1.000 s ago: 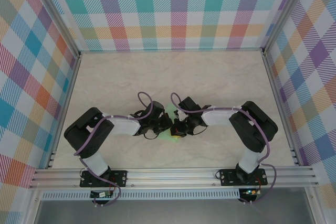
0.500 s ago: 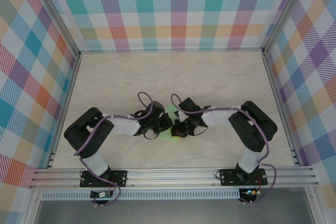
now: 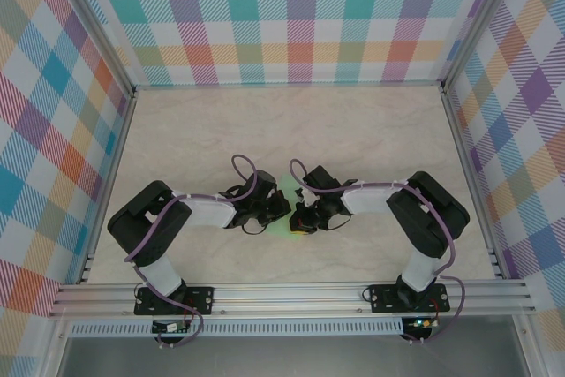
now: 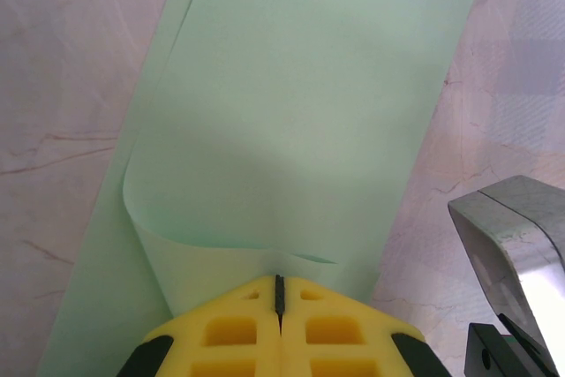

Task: Fold a paper plane with a square sheet of paper (pick it up from the middle)
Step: Fold the triangle a second time at the center of the table.

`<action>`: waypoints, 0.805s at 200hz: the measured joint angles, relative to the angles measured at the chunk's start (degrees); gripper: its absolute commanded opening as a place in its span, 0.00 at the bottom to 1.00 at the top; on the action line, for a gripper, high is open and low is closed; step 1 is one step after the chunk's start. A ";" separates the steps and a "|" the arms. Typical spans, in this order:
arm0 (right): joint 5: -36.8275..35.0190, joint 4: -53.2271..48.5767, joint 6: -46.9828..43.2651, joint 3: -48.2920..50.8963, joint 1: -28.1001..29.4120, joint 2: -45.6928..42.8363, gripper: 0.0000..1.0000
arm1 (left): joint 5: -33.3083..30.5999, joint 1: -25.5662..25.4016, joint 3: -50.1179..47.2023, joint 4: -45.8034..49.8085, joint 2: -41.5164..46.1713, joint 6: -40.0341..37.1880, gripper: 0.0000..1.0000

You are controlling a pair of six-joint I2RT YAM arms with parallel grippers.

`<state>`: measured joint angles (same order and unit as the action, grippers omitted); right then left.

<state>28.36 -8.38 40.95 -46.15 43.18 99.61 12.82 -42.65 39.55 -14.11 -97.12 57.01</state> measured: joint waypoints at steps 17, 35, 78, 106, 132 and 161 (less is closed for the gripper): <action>-0.35 -0.59 0.00 0.04 0.02 -0.52 0.06 | 0.00 0.00 0.00 0.00 0.00 0.00 0.00; -0.46 -1.77 -0.02 0.61 0.00 -2.12 0.06 | 0.00 0.00 0.00 0.00 0.00 -0.02 0.00; 0.44 -0.52 0.20 3.30 -0.09 -2.75 0.05 | 0.02 0.00 0.00 0.04 0.00 -0.02 0.00; 0.46 -0.42 0.04 3.32 -0.09 -2.69 0.05 | 0.02 0.00 0.00 0.13 0.02 -0.02 0.00; -0.11 -1.01 -0.90 3.19 -0.04 -2.99 0.05 | 0.02 0.00 0.00 0.15 0.02 -0.02 0.00; -0.79 -3.87 -1.33 3.15 -0.02 -5.03 0.07 | 0.02 0.00 0.04 0.22 0.02 -0.04 0.00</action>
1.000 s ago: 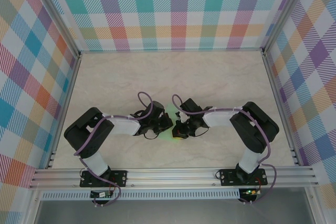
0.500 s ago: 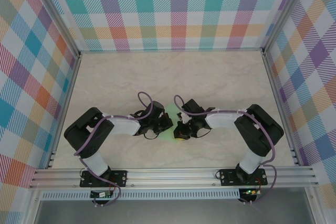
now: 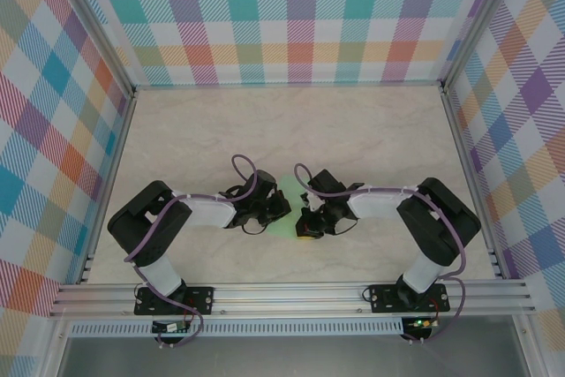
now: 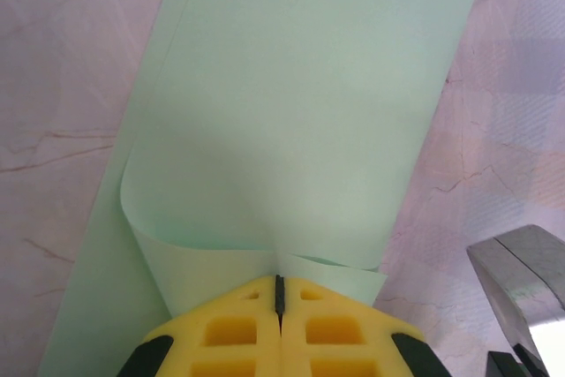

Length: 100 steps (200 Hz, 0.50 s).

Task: Fold a paper plane with a square sheet of paper (pick it up from the middle)
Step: Fold the triangle a second time at the center of the table.

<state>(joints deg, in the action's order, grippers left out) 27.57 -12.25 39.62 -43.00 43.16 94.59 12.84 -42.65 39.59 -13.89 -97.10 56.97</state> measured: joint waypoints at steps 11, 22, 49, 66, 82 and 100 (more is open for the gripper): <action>0.17 -0.52 0.00 -0.31 0.00 -0.72 0.07 | 0.00 0.00 0.00 0.00 0.00 0.00 0.00; 0.79 -0.46 0.04 -0.92 0.00 -1.09 0.07 | 0.00 0.00 0.00 0.00 0.00 0.00 0.00; 2.19 0.74 0.26 -2.43 0.00 -1.03 0.09 | 0.00 0.00 0.00 0.00 0.00 -0.11 0.00; 2.64 1.16 0.26 -3.65 0.00 0.35 0.09 | 0.00 0.00 0.00 0.02 -0.02 -0.20 0.00; 2.69 2.27 0.42 -4.11 0.00 2.58 0.08 | 0.00 0.00 0.00 0.02 0.00 -0.22 0.00; 2.43 2.43 0.48 -3.56 0.00 4.50 0.07 | 0.00 0.00 0.00 0.04 0.00 -0.44 0.00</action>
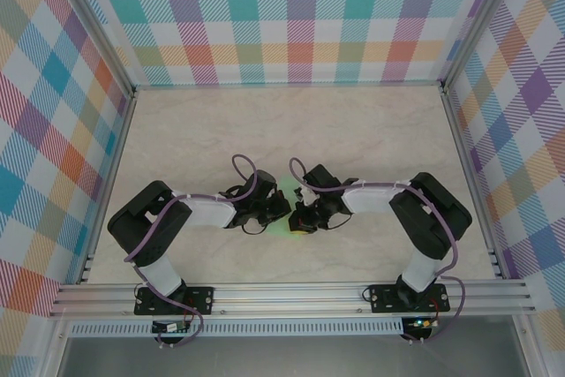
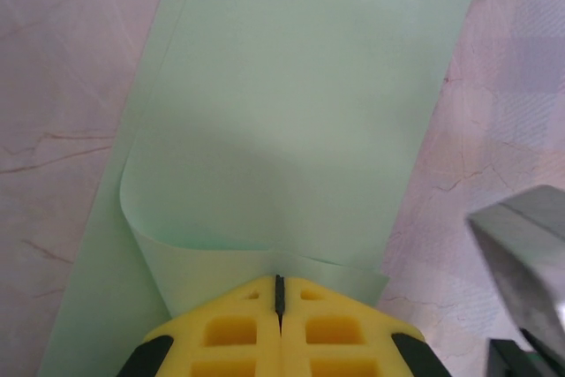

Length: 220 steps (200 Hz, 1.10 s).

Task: Fold a paper plane with a square sheet of paper (pick it up from the middle)
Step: Fold the triangle a second time at the center of the table.

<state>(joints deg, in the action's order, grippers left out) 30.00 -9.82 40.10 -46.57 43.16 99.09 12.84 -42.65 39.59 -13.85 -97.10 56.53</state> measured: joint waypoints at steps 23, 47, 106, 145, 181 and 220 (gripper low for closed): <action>0.24 1.92 0.02 1.88 -0.07 0.07 0.07 | 0.02 0.00 0.00 0.04 0.00 -0.20 0.00; 0.28 3.50 0.02 3.15 -0.07 -0.74 0.08 | 0.02 0.00 0.00 0.09 0.00 -0.22 0.00; 0.26 3.28 0.46 6.47 -0.07 -3.76 0.09 | 0.00 0.00 0.02 0.11 0.00 -0.22 0.00; 0.28 3.50 1.31 9.14 -0.28 -6.40 0.10 | 0.00 0.00 0.02 0.11 0.00 -0.22 0.00; 0.28 1.60 1.42 8.68 -0.46 -9.92 0.13 | 0.02 0.00 0.02 0.13 0.04 -0.22 0.00; -0.44 3.28 2.71 3.80 -0.46 -8.72 0.12 | 0.00 0.00 0.02 0.15 0.09 -0.39 0.00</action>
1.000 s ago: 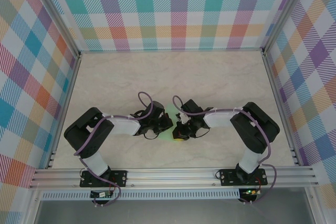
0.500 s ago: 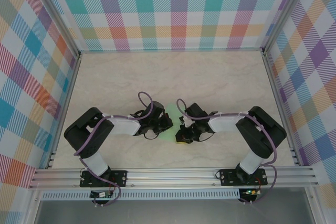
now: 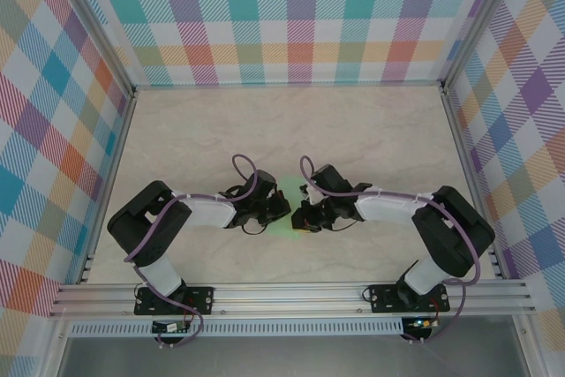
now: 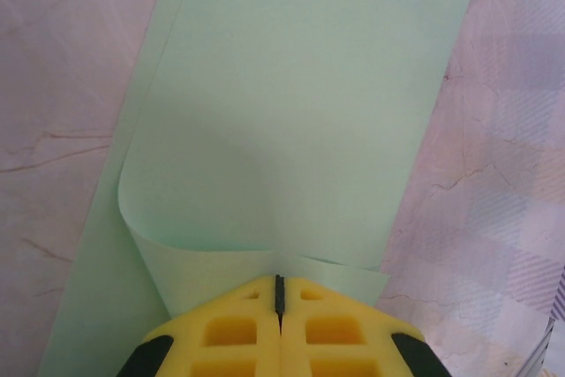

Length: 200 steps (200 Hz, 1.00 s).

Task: Fold a paper plane with a square sheet of paper (pick it up from the middle)
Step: Fold the triangle a second time at the center of the table.

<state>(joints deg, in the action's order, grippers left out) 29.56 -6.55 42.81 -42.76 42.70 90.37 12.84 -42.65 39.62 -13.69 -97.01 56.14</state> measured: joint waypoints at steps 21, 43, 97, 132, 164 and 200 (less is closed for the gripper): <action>-0.17 1.70 0.61 -2.40 0.00 4.46 0.10 | 0.00 0.00 0.00 0.00 0.00 0.00 0.00; -0.39 2.16 1.27 -2.51 0.00 7.43 0.09 | -0.02 0.00 0.00 0.00 0.00 -0.04 0.00; -1.31 2.64 1.38 -0.72 -0.70 8.28 0.04 | 0.04 0.02 0.07 0.09 0.09 -0.50 0.03; -1.25 2.71 1.36 -0.61 -0.70 8.28 0.04 | 0.15 0.02 0.63 3.23 1.66 -1.75 0.07; -1.25 2.71 1.36 -0.61 -0.70 8.28 0.04 | 0.52 0.00 0.79 4.63 4.26 -2.69 0.05; -1.25 2.64 1.31 -0.63 -0.70 8.28 0.04 | 1.51 0.00 0.83 4.35 3.54 -3.08 0.02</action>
<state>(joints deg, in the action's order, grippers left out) 28.32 -3.90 44.12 -43.40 42.00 98.65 14.35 -42.65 40.45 -9.34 -93.47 53.06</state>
